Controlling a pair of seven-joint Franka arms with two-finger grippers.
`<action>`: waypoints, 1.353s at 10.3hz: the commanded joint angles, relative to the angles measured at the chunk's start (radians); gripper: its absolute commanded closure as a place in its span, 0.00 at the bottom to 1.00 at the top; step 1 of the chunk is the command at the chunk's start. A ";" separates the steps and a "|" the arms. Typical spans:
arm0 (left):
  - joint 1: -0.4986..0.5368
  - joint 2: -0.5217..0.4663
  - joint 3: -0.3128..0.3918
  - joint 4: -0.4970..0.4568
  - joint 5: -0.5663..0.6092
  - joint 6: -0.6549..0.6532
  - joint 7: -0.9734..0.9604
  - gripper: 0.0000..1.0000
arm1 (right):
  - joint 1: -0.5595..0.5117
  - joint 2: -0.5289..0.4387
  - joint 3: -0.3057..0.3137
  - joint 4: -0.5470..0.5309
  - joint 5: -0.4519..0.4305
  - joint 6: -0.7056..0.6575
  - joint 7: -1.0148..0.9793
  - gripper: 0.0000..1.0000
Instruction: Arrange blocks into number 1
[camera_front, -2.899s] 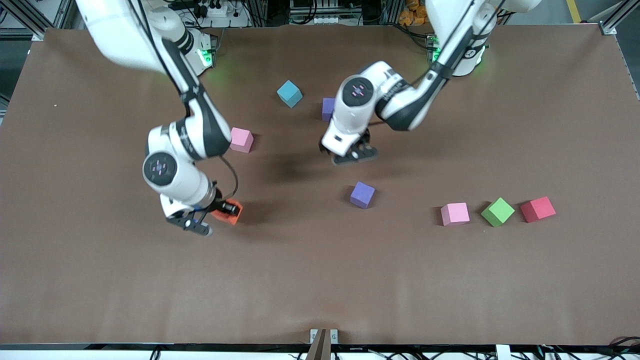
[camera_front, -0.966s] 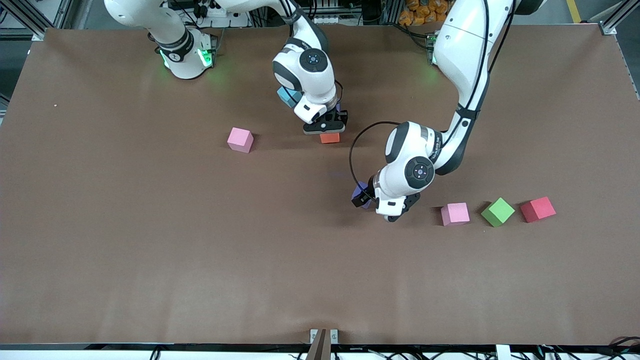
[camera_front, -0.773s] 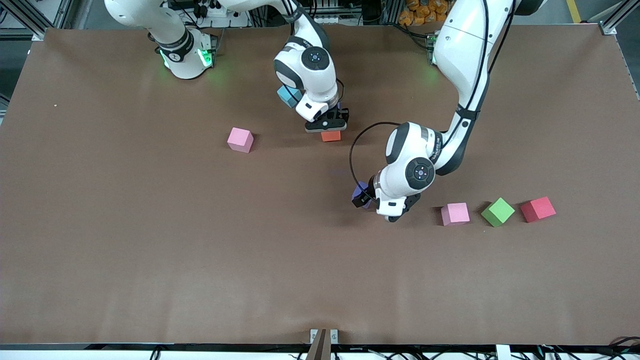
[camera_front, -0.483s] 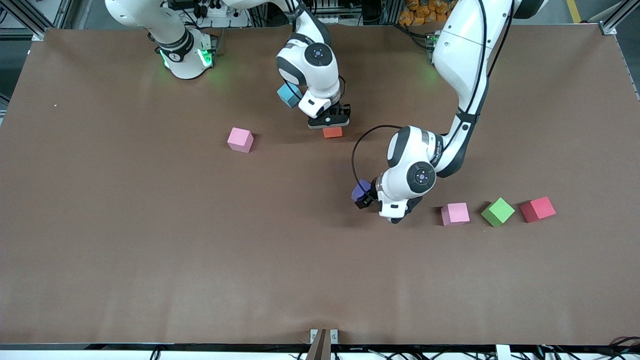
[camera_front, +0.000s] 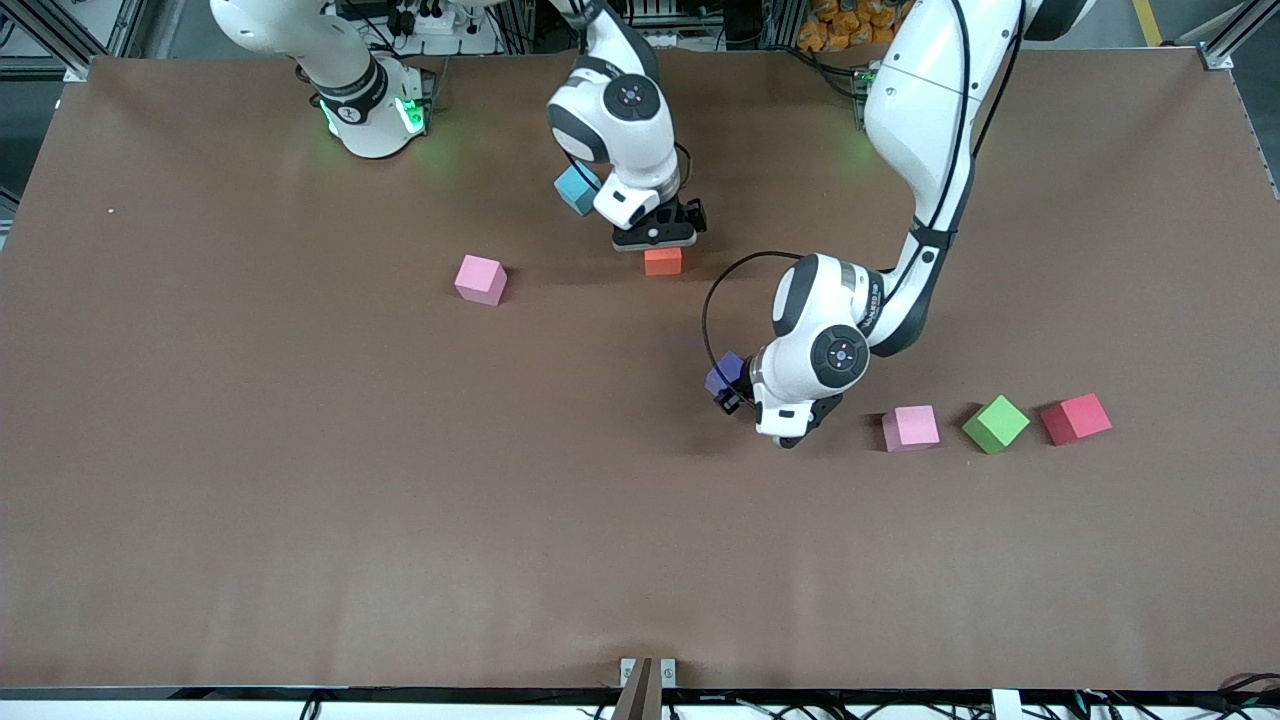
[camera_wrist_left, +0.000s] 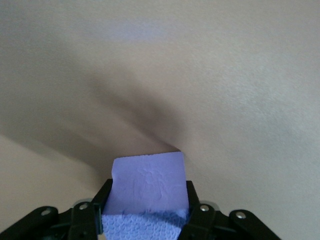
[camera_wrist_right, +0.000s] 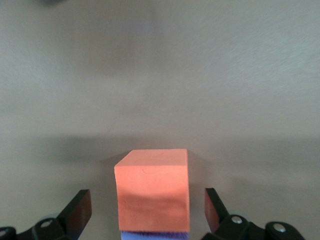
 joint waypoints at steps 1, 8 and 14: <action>-0.029 -0.016 0.008 0.011 -0.012 -0.020 0.111 0.97 | -0.017 -0.163 0.004 -0.162 -0.009 -0.006 -0.039 0.00; -0.150 -0.047 -0.072 0.009 0.110 -0.075 0.168 1.00 | -0.031 -0.336 0.011 -0.369 -0.006 -0.081 -0.456 0.00; -0.152 -0.076 -0.150 -0.046 0.201 -0.140 0.220 1.00 | -0.010 -0.426 0.012 -0.532 -0.006 0.065 -0.488 0.00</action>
